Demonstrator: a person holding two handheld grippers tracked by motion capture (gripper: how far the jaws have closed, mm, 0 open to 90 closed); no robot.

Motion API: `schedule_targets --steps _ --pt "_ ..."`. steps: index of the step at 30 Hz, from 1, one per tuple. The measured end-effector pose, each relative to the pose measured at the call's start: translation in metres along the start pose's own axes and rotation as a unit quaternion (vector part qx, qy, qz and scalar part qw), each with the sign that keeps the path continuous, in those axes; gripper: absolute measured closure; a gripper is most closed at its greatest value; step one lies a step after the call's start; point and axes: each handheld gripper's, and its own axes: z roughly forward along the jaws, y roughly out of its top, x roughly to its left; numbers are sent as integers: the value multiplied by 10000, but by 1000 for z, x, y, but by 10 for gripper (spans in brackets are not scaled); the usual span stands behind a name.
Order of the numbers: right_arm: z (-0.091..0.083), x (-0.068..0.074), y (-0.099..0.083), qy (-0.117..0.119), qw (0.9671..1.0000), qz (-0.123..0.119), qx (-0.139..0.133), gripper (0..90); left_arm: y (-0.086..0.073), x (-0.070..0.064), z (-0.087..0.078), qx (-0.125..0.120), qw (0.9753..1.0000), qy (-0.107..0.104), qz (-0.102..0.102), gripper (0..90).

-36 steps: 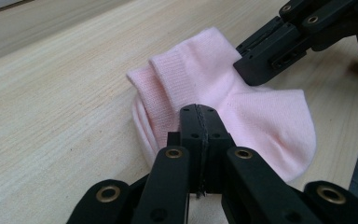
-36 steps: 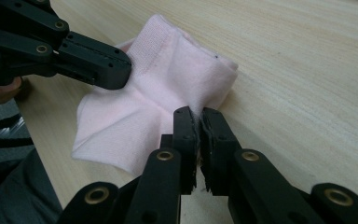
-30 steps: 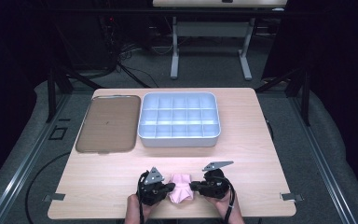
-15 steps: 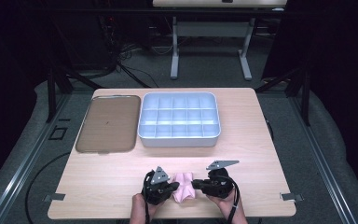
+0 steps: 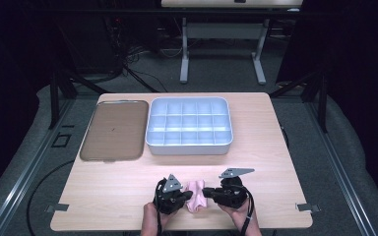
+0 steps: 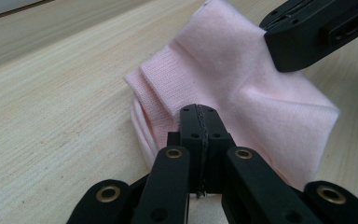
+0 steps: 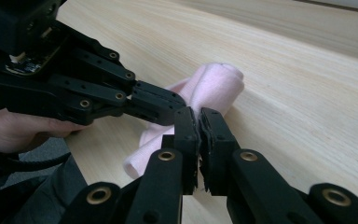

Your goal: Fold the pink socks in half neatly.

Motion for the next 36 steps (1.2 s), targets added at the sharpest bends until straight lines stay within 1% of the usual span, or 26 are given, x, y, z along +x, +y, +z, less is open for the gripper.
schedule_targets --steps 1,4,6,8,9,10,11,12,13,14,15,16,18,19,20,21,24,28,29,30,32,33,36 --pt "3 3 3 15 10000 -73 12 861 0 0 0 -9 10000 -3 -7 900" --pt "7 5 4 -3 10000 -72 38 861 0 0 0 -14 10000 -9 -7 899" --pt "12 5 4 -9 9999 -86 124 861 0 1 0 -15 10000 -18 10 899" --pt "18 5 2 -73 9996 -150 237 862 0 1 0 -25 10000 -35 23 898" --pt "18 5 2 -73 9996 -150 237 862 0 1 0 -36 10000 -63 34 898" --pt "19 5 1 -112 9995 -140 245 862 0 1 -1 -24 9999 -41 97 896" --pt "18 4 1 -112 9996 -139 239 862 1 1 -3 -71 9999 -53 64 888" --pt "18 3 1 -128 9996 -83 220 861 1 1 -5 -103 9999 -24 73 864" --pt "15 1 0 -148 9996 -78 218 861 1 1 -8 -166 9998 -6 73 851" --pt "15 1 0 -148 9996 -78 218 861 2 2 -12 -195 9998 57 54 851" --pt "13 0 0 -143 9997 -38 181 861 1 4 -16 -165 9997 196 33 853" --pt "13 0 0 -143 9997 -38 181 861 1 4 -16 -165 9997 196 33 855" --pt "11 -1 -1 -181 9996 -46 192 861 -2 7 -16 -73 9995 295 6 860" --pt "9 -3 0 -193 9996 -55 219 860 -3 8 -15 -36 9995 326 -48 868" --pt "9 -3 0 -208 9995 -41 218 860 -4 10 -13 56 9994 326 -96 871" --pt "8 -2 0 -194 9996 -24 180 860 -4 10 -12 72 9993 350 -98 874" --pt "6 -2 2 -206 9995 -79 203 860 -3 10 -10 94 9995 303 -43 879" --pt "7 2 5 -183 9997 -85 146 859 -3 11 -7 77 9996 255 -71 885" --pt "8 3 6 -169 9997 -91 116 859 -4 11 -7 61 9997 242 -87 885" --pt "11 5 8 -157 9996 -152 157 858 -4 12 -7 62 9996 254 -88 887" --pt "12 7 9 -150 9997 -155 142 859 -4 12 -7 39 9997 218 -92 887" --pt "17 10 11 -117 9997 -180 145 859 -4 12 -7 39 9997 211 -88 888" --pt "21 13 13 -100 9995 -223 178 860 -5 13 -7 35 9997 215 -80 888"
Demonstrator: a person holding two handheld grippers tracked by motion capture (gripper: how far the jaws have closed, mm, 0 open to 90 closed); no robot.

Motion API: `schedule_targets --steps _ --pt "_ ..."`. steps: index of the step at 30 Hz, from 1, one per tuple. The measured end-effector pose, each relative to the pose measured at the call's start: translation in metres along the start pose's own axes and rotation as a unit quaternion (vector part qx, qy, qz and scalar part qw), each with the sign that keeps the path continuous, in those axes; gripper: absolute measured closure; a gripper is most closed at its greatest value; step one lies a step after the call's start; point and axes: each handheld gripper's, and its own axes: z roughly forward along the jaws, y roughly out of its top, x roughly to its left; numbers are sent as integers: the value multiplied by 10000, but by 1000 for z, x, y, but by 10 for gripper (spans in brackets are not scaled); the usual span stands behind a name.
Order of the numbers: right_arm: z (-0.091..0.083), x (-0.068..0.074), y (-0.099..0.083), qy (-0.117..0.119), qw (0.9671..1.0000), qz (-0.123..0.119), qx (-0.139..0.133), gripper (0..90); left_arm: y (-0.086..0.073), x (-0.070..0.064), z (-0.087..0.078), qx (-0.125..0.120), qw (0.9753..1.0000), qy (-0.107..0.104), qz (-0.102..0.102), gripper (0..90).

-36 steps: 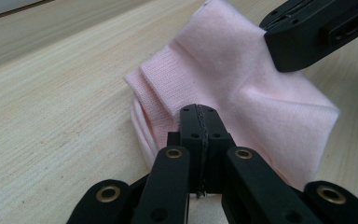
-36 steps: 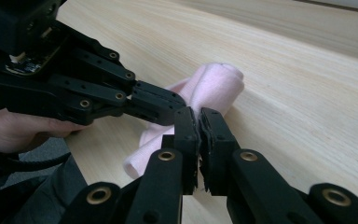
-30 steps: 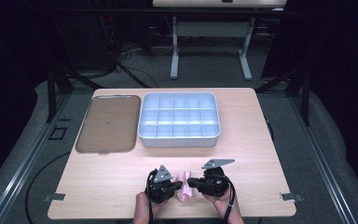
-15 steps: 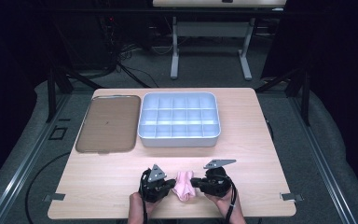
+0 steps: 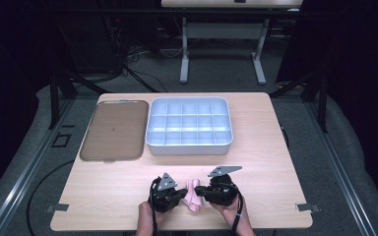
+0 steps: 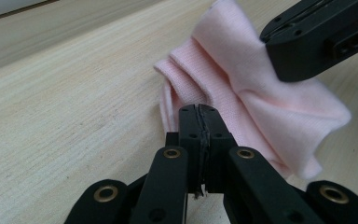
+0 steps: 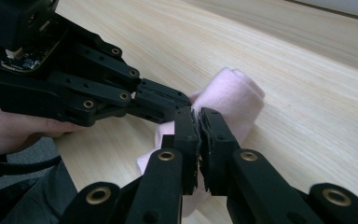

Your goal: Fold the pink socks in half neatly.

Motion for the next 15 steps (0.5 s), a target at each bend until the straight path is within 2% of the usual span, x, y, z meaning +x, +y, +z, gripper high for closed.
schedule_targets --steps 7,11,13,15 --pt "17 1 -1 34 9998 11 176 861 0 1 -3 -36 10000 -29 -52 880" --pt "16 -2 -2 38 9999 42 154 861 0 3 -12 -142 9996 71 -236 879" --pt "16 -2 -2 55 9999 65 137 860 0 2 -11 -20 9997 165 -172 889" --pt "16 -2 -1 66 9999 71 126 858 -1 2 -8 54 9997 167 -166 894"
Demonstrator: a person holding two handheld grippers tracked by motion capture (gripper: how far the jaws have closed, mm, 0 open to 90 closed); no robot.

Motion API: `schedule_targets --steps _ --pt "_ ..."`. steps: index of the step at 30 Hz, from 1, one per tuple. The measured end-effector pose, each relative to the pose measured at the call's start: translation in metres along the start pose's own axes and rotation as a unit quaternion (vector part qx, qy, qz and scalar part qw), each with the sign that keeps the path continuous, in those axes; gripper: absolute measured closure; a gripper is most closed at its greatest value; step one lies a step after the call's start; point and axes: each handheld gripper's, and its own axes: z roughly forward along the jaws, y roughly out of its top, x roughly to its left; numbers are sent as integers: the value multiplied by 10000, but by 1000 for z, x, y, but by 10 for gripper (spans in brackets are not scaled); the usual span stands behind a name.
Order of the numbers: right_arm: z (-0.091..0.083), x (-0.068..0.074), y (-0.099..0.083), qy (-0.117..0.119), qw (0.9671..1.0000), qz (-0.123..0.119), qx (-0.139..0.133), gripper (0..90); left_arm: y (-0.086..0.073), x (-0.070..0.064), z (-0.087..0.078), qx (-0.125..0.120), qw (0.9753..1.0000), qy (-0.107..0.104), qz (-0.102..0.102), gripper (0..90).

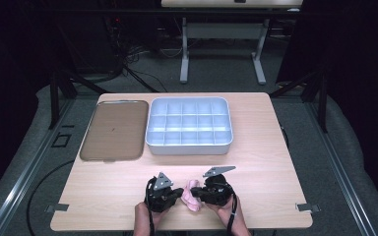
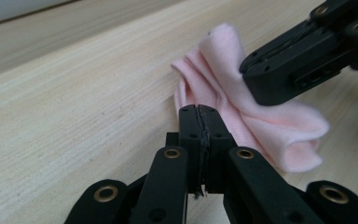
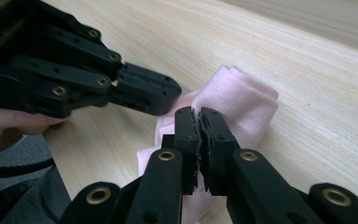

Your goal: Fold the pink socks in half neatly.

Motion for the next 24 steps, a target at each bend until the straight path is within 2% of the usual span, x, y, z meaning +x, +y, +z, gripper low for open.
schedule_targets --steps 3,5,8,13,15,16,19,21,24 --pt "1 -2 1 126 9998 117 -79 852 -1 0 5 22 10000 -4 21 897" --pt "4 -4 0 188 9996 204 -110 850 -3 1 5 -25 10000 -38 -53 898" --pt "5 -2 0 173 9995 200 -165 851 -4 0 6 -64 10000 -26 -40 899" --pt "10 3 2 2 10000 46 -73 854 -6 4 6 -164 9996 -155 -152 899" --pt "15 7 2 -126 9999 -115 -25 856 -7 7 5 -159 9991 -280 -274 898" --pt "16 8 2 -166 9997 -166 -13 856 -6 9 4 -143 9991 -310 -267 898" --pt "18 10 3 -247 9994 -258 21 857 -5 13 -1 -224 9988 -263 -348 895" --pt "18 12 3 -262 9992 -283 48 858 0 17 -8 -356 9983 -225 -398 894" --pt "19 13 4 -301 9990 -326 98 858 14 19 -16 -514 9977 -279 -338 893"
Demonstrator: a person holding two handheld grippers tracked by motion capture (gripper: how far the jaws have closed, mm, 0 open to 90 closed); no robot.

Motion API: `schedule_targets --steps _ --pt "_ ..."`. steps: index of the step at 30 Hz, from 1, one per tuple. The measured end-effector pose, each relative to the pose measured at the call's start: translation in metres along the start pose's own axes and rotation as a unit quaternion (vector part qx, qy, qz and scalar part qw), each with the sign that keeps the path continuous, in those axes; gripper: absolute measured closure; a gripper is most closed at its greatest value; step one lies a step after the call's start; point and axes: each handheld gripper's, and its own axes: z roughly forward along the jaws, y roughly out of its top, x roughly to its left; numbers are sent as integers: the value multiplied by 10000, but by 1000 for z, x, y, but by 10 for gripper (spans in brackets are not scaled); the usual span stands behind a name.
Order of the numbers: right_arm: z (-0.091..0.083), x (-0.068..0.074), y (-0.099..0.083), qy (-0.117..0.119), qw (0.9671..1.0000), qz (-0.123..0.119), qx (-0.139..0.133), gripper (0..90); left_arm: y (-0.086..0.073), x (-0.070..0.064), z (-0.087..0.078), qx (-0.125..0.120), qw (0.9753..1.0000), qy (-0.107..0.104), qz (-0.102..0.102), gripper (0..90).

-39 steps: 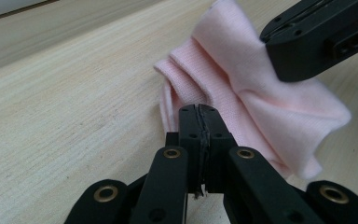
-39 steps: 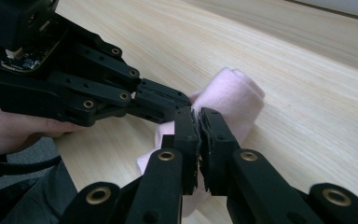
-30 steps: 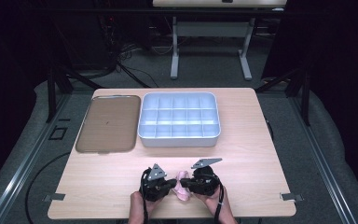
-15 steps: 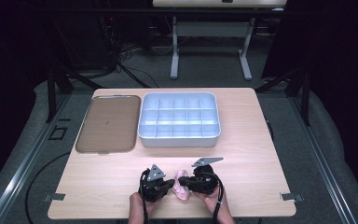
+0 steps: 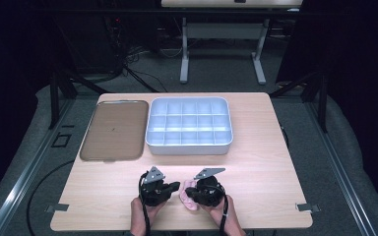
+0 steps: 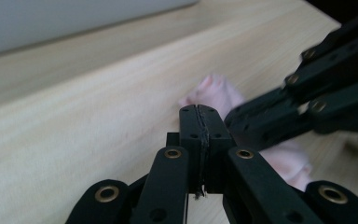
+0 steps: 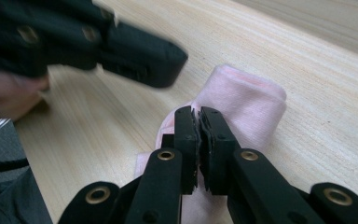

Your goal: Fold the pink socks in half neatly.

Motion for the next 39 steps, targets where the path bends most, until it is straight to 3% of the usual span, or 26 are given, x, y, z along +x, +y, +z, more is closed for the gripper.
schedule_targets --steps 5,7,8,12,14,16,18,23,27,30,33,36,39 --pt "1 2 0 -80 10000 -40 -1 859 25 -8 8 102 9990 -156 414 892" --pt "1 3 -1 -92 9999 -55 -32 859 32 -11 18 328 9982 -210 465 893" --pt "1 3 -1 -106 9999 -74 -22 859 34 -12 25 503 9975 -122 489 894" --pt "1 3 -1 -60 9999 -86 -55 857 32 -9 44 950 9942 -140 486 897" --pt "0 2 -2 -63 9999 -133 -73 840 31 -9 46 940 9943 -112 496 899" --pt "-2 1 -3 106 9998 -112 -111 761 29 -9 47 935 9942 -95 520 900" --pt "-8 4 -5 43 9998 -192 -65 740 29 -10 47 930 9940 -60 566 900" --pt "-19 17 -15 -38 9995 -313 65 764 27 -10 48 892 9942 -57 599 900" --pt "-11 19 -18 -178 9994 -255 135 816 25 -6 46 806 9954 -143 491 900" --pt "-9 25 -16 -330 9983 -426 223 820 25 -3 42 761 9962 -236 356 898" --pt "-8 25 -15 -336 9982 -415 261 824 29 -5 33 537 9977 -250 324 895" --pt "-9 21 -18 -251 9991 -300 146 825 35 -14 24 396 9977 -248 485 893" --pt "-9 20 -18 -207 9994 -255 143 825 36 -18 29 635 9956 -127 679 891"
